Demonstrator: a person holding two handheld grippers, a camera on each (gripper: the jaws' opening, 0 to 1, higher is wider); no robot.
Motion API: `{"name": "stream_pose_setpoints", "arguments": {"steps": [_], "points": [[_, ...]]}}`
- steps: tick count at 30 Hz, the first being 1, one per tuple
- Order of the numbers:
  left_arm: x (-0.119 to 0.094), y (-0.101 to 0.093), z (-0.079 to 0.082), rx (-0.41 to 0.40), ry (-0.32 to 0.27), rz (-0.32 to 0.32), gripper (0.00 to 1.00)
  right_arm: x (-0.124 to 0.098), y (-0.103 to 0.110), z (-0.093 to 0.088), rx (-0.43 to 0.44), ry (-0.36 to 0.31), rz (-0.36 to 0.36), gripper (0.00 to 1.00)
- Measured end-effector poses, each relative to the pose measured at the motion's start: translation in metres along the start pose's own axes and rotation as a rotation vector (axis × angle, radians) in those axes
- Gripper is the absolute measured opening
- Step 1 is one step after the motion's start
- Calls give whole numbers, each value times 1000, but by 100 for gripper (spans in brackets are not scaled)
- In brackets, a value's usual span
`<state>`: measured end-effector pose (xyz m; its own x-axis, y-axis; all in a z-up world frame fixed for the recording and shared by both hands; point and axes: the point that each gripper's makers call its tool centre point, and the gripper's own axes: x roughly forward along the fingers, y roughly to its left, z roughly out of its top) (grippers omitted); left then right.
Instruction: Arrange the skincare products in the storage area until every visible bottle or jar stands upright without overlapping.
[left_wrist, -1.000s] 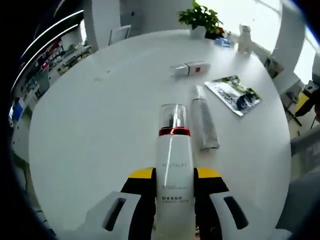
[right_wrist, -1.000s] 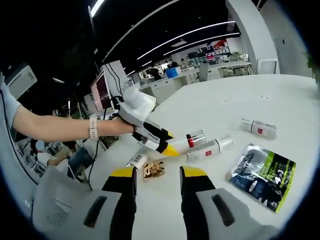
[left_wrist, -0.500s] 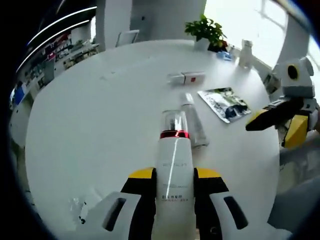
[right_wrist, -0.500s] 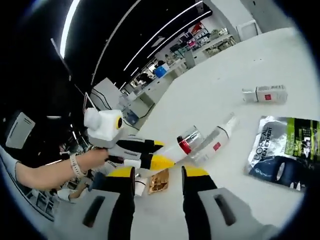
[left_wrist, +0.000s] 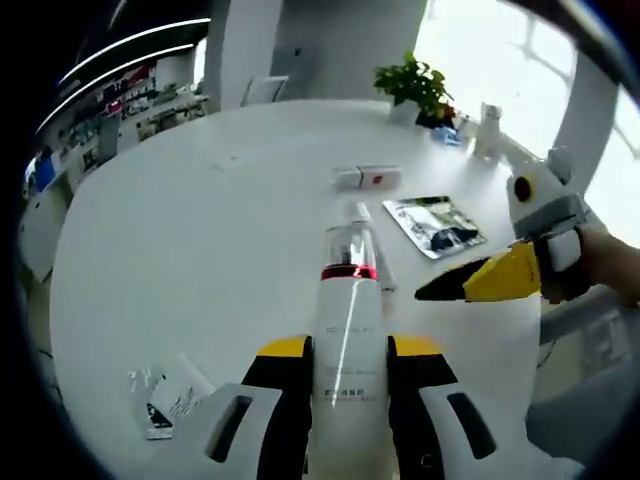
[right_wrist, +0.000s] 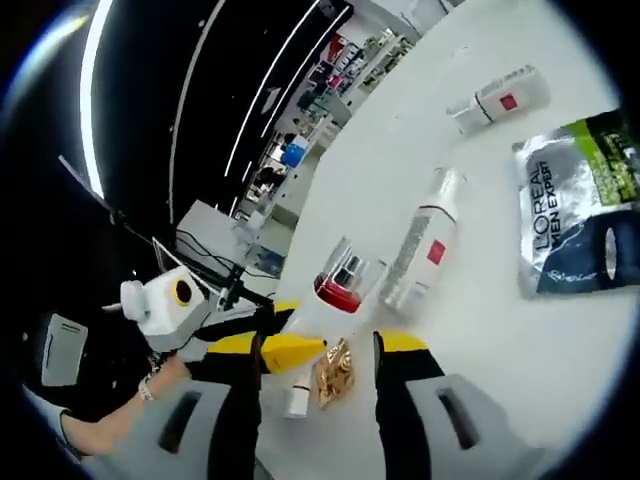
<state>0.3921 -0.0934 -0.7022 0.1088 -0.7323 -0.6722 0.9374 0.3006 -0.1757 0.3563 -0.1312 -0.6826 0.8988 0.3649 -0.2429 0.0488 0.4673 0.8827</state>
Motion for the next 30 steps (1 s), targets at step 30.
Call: {"name": "stream_pose_setpoints", "arguments": {"steps": [30], "points": [[-26,-55,25,170,-120,4,25,-4,1,36,416,-210,107,29]]}}
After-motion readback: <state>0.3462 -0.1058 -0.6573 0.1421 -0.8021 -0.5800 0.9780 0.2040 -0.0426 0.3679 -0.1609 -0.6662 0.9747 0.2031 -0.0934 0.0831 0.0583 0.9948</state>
